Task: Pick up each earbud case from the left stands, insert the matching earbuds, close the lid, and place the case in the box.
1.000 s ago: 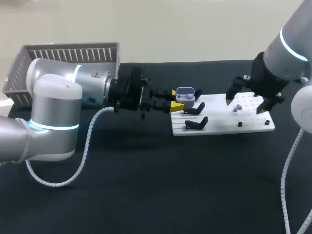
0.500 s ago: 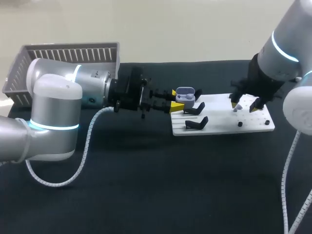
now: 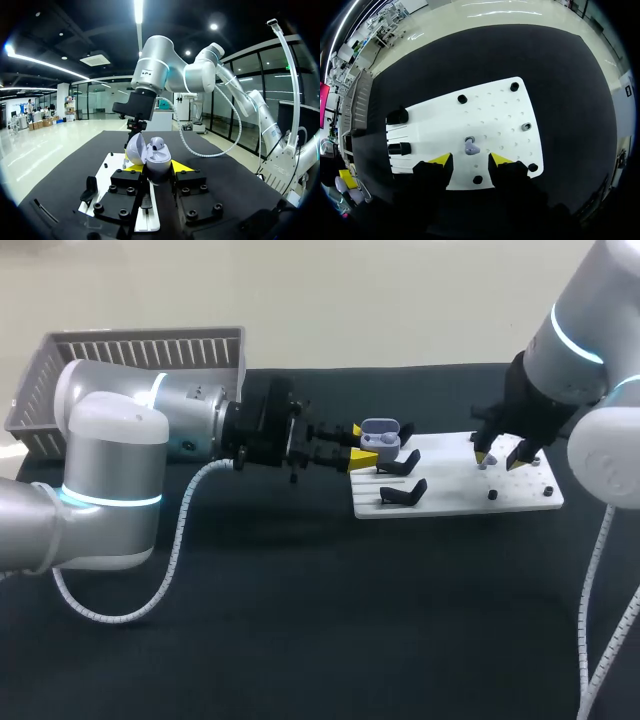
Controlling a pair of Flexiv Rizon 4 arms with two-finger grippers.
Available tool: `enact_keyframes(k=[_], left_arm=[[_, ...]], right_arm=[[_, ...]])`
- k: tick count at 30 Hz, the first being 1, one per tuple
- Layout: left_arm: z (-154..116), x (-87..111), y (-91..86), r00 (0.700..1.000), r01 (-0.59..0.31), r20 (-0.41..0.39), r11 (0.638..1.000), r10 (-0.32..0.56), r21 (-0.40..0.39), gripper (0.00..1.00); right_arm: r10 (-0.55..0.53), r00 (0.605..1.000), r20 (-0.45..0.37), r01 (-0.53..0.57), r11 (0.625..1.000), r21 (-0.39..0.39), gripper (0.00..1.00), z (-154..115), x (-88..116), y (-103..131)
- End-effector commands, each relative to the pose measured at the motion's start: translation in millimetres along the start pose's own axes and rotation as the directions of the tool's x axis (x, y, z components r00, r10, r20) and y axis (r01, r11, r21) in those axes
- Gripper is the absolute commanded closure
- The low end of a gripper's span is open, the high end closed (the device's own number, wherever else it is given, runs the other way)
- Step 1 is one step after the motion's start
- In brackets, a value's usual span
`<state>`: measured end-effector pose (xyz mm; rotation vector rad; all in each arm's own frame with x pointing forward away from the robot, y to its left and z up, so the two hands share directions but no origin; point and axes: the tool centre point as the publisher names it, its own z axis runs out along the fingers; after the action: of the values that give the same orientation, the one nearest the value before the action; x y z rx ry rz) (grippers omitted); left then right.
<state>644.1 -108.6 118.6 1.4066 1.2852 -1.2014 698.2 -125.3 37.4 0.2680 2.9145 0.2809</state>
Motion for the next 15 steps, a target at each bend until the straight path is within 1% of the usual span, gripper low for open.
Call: enact_keyframes(k=[1,9,15], left_arm=[[0.2,1.1,-0.5,1.0,-0.003,0.003,1.0,0.003,-0.003,1.0],[0.2,1.1,-0.5,1.0,-0.003,0.003,1.0,0.003,-0.003,1.0],[0.2,1.1,-0.5,1.0,-0.003,0.003,1.0,0.003,-0.003,1.0]], right_arm=[[0.004,1.0,-0.012,-0.004,1.0,0.001,0.54,6.4,-5.2,-0.7],[0.008,1.0,-0.022,-0.008,1.0,0.0,0.56,12.2,-7.9,-1.7],[0.01,1.0,-0.026,-0.01,1.0,-0.002,0.61,14.5,-10.1,-1.4]])
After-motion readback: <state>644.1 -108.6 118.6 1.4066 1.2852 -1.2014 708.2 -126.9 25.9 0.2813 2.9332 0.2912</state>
